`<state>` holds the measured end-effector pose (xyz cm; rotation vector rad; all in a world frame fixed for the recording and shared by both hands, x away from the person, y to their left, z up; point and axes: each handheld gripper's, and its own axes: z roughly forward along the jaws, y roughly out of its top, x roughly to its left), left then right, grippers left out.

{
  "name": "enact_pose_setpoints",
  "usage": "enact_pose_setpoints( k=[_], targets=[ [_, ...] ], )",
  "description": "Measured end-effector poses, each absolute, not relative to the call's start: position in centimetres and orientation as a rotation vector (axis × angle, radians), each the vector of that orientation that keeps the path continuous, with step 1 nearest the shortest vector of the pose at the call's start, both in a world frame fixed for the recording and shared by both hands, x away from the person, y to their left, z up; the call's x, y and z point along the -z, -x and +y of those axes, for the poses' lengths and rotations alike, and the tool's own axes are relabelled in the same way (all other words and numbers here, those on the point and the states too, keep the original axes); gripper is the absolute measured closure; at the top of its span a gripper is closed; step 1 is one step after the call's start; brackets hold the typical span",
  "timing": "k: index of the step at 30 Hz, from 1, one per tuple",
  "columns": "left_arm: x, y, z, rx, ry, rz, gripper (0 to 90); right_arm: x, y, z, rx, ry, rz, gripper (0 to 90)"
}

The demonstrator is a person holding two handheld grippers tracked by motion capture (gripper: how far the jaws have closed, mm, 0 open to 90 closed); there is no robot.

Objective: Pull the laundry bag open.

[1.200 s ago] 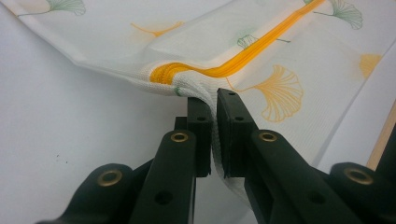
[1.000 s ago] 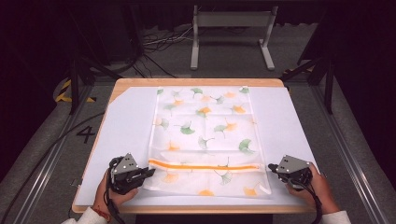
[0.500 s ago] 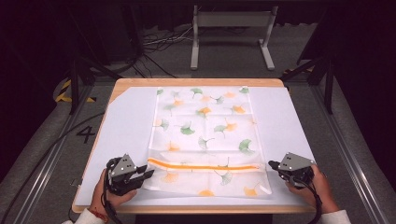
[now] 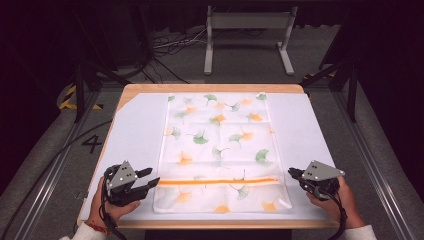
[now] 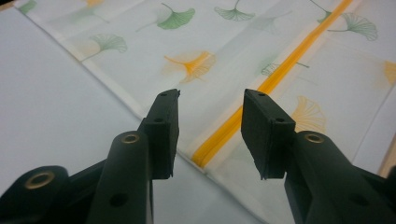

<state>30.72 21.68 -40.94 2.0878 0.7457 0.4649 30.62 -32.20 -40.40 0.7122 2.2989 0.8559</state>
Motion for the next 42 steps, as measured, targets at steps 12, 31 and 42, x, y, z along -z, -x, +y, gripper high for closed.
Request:
enact_pose_setpoints(
  k=[12,31,42],
  targets=[
    [40.7,-31.7,23.7,-0.624,-2.055,0.799,42.5,39.7,-30.8,-32.9,-0.925,-0.770,2.180,57.8],
    [42.5,-34.0,27.4,-0.699,-1.952,0.900,17.4,40.9,-32.3,-35.4,-0.925,-0.911,1.980,22.4],
    [43.5,-33.7,28.9,-0.695,-1.843,0.959,8.5,41.8,-32.1,-37.0,-1.003,-0.988,1.862,17.9]
  ],
)
